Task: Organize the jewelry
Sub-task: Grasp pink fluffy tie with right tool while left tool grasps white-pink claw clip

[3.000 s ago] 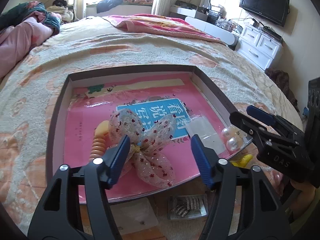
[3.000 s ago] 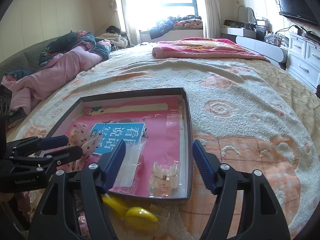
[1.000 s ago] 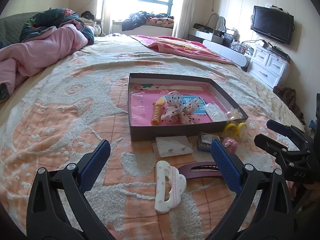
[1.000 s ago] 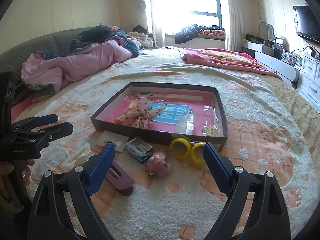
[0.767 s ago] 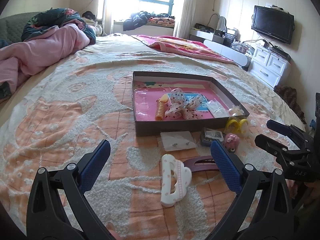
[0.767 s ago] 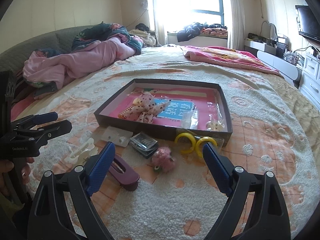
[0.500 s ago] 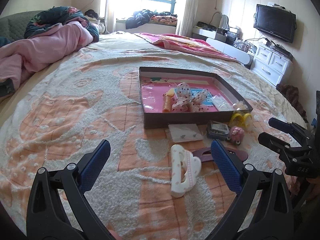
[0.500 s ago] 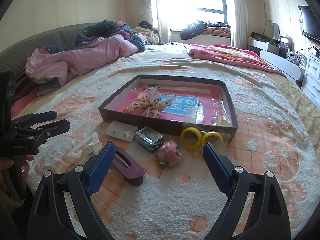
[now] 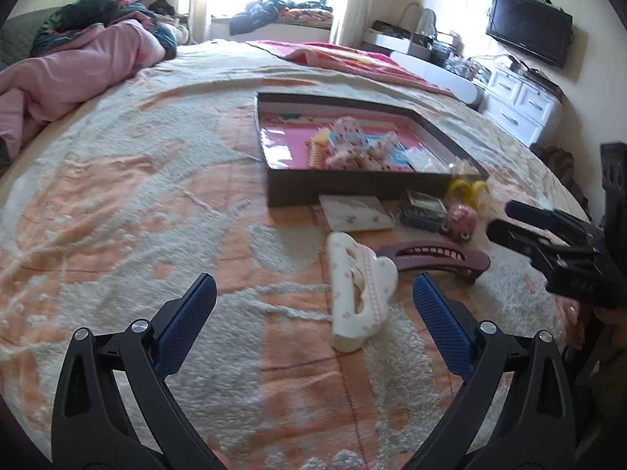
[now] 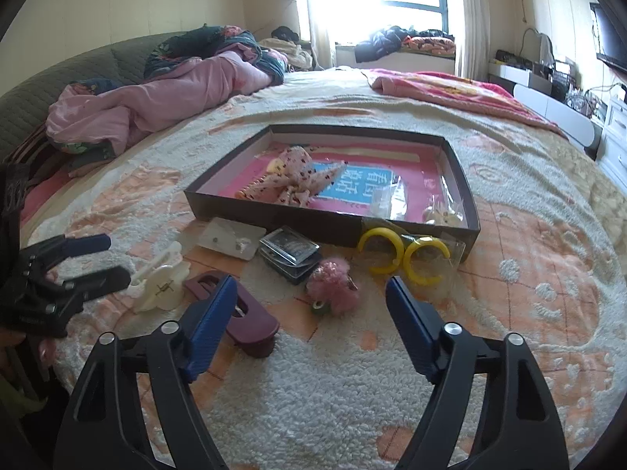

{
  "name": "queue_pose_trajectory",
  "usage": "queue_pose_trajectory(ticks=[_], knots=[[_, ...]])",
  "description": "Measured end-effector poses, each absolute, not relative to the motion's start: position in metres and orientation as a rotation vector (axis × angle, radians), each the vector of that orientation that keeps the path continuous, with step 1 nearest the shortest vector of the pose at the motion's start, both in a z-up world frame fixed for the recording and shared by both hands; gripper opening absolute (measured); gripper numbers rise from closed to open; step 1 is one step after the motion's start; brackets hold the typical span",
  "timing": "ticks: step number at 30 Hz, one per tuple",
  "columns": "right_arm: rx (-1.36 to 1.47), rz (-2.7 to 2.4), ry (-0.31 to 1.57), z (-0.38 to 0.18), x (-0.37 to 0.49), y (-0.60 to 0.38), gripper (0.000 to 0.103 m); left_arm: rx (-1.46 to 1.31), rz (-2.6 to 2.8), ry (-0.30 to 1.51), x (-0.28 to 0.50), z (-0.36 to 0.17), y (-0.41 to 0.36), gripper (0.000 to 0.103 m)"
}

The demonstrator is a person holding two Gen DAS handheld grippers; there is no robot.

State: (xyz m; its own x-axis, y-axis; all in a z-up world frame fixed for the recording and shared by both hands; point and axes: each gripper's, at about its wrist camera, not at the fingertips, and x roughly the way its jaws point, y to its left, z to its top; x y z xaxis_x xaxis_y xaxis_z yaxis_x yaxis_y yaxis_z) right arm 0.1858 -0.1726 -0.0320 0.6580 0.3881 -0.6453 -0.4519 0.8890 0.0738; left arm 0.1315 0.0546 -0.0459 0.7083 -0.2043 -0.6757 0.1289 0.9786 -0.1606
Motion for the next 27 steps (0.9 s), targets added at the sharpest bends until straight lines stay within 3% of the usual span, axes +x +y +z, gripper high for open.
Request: queue_pose_trajectory(ticks=[5, 12, 15, 19, 22, 27], knots=[[-0.095, 0.461, 0.743, -0.043, 0.199, -0.175, 0.060, -0.106, -0.234, 0.775, 0.134, -0.054, 0.043, 0.089], [-0.091, 0.467, 0.779, -0.054, 0.216, -0.173, 0.047, -0.107, -0.259, 0.781, 0.140, -0.062, 0.031, 0.074], [-0.087, 0.470, 0.799, -0.060, 0.222, -0.170, 0.044, -0.118, -0.265, 0.783, 0.142, -0.063, 0.031, 0.063], [-0.071, 0.482, 0.833, -0.068, 0.227, -0.170, 0.029, -0.114, -0.265, 0.798, 0.146, -0.067, 0.030, 0.045], [-0.059, 0.491, 0.829, -0.068, 0.226, -0.171, 0.027, -0.095, -0.261, 0.806, 0.146, -0.069, 0.028, 0.029], [-0.059, 0.483, 0.810, -0.064, 0.219, -0.177, 0.027, -0.098, -0.262, 0.802, 0.144, -0.069, 0.028, 0.029]])
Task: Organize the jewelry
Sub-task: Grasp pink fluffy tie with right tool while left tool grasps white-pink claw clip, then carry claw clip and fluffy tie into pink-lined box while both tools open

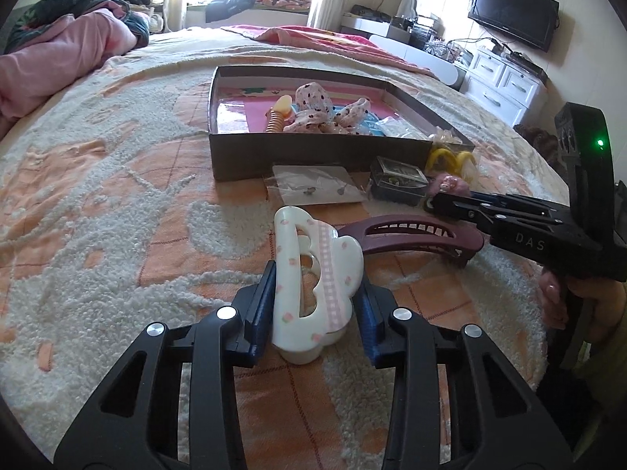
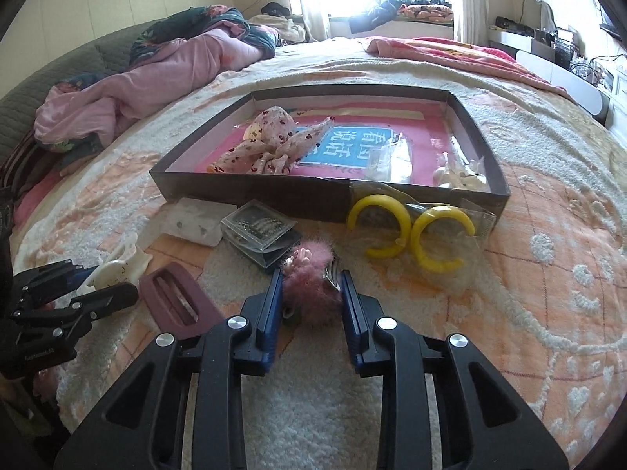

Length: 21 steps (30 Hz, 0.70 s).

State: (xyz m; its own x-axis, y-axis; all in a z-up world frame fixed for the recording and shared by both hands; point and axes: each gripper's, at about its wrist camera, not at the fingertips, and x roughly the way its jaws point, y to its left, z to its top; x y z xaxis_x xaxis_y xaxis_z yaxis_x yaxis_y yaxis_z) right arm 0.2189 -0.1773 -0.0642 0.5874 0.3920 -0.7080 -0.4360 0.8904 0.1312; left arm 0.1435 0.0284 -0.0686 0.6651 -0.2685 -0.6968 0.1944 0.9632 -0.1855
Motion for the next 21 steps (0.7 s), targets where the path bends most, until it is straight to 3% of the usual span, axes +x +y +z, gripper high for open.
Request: queue_pose_trajectory(ticks=[21], knots=[[-0.014, 0.433, 0.720, -0.026, 0.200, -0.215, 0.027, -0.063, -0.309, 0.729, 0.149, -0.029, 0.009, 0.029]])
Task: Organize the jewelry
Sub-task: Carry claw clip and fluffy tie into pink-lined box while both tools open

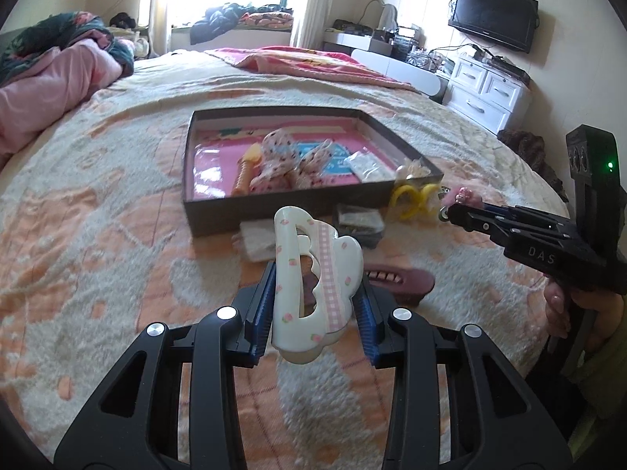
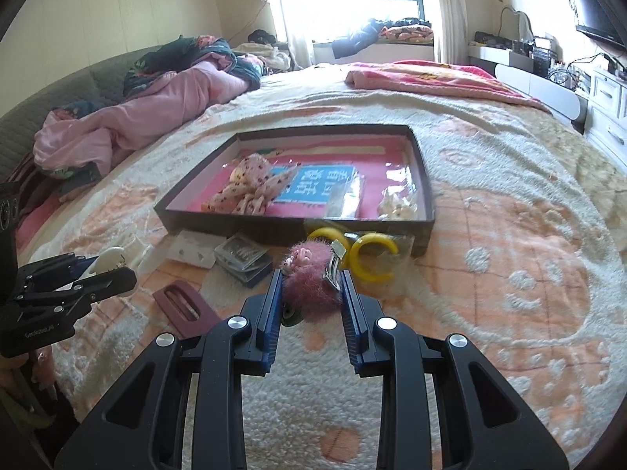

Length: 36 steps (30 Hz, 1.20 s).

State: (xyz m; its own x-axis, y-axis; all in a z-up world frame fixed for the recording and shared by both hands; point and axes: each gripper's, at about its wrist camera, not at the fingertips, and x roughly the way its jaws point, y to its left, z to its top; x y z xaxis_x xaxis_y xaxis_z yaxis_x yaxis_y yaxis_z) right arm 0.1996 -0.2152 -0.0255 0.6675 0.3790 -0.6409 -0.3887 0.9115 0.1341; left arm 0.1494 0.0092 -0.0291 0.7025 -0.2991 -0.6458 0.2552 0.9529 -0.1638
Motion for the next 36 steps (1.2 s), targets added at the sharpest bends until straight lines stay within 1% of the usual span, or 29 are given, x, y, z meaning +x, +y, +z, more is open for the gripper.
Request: queue_pose_trajectory(ticks=[20, 36], knots=[[-0.015, 0.403, 0.651, -0.002, 0.224, -0.227, 0.027, -0.020, -0.340, 0.677, 0.209, 0.002, -0.022, 0.029], [0.006, 0.377, 0.639, 0.004, 0.274, -0.238, 0.027, 0.010, -0.365, 0.718, 0.262, 0.003, -0.047, 0.029]])
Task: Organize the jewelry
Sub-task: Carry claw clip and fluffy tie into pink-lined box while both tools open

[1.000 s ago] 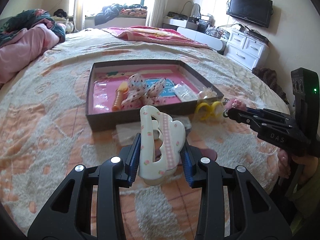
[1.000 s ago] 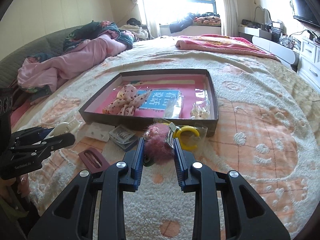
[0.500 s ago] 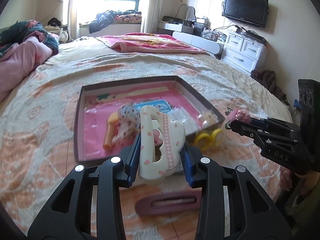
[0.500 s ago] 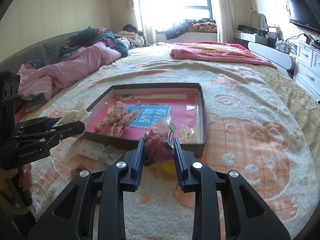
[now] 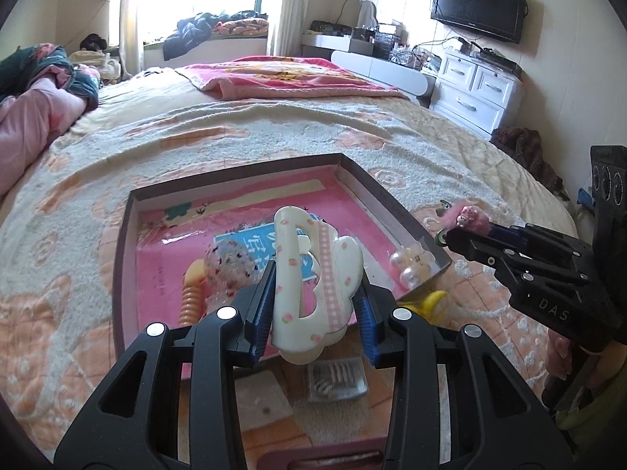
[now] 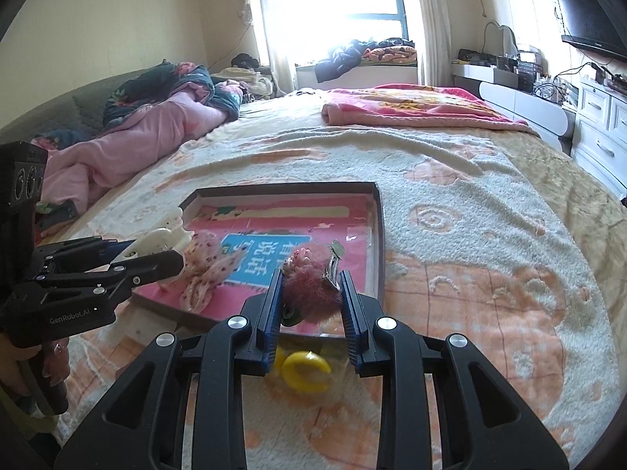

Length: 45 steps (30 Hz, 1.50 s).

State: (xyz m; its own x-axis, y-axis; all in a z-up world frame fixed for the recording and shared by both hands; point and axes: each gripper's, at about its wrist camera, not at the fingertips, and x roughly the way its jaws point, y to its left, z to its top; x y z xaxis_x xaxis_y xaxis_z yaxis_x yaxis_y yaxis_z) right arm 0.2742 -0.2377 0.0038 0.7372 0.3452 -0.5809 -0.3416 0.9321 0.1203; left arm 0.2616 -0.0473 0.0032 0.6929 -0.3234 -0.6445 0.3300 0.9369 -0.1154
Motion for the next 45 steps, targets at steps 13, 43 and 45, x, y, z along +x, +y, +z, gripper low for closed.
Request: queue_pose_trajectory(ticks=[13, 43, 45], knots=[[-0.008, 0.363, 0.636, 0.004, 0.311, -0.242, 0.027, 0.045, -0.383, 0.759, 0.293, -0.006, -0.065, 0.029], [-0.054, 0.366, 0.763, -0.046, 0.373, -0.220, 0.027, 0.063, -0.392, 0.871, 0.323, -0.046, -0.078, 0.029], [-0.058, 0.365, 0.766, -0.047, 0.373, -0.220, 0.027, 0.053, -0.388, 0.871, 0.323, -0.047, -0.076, 0.029]])
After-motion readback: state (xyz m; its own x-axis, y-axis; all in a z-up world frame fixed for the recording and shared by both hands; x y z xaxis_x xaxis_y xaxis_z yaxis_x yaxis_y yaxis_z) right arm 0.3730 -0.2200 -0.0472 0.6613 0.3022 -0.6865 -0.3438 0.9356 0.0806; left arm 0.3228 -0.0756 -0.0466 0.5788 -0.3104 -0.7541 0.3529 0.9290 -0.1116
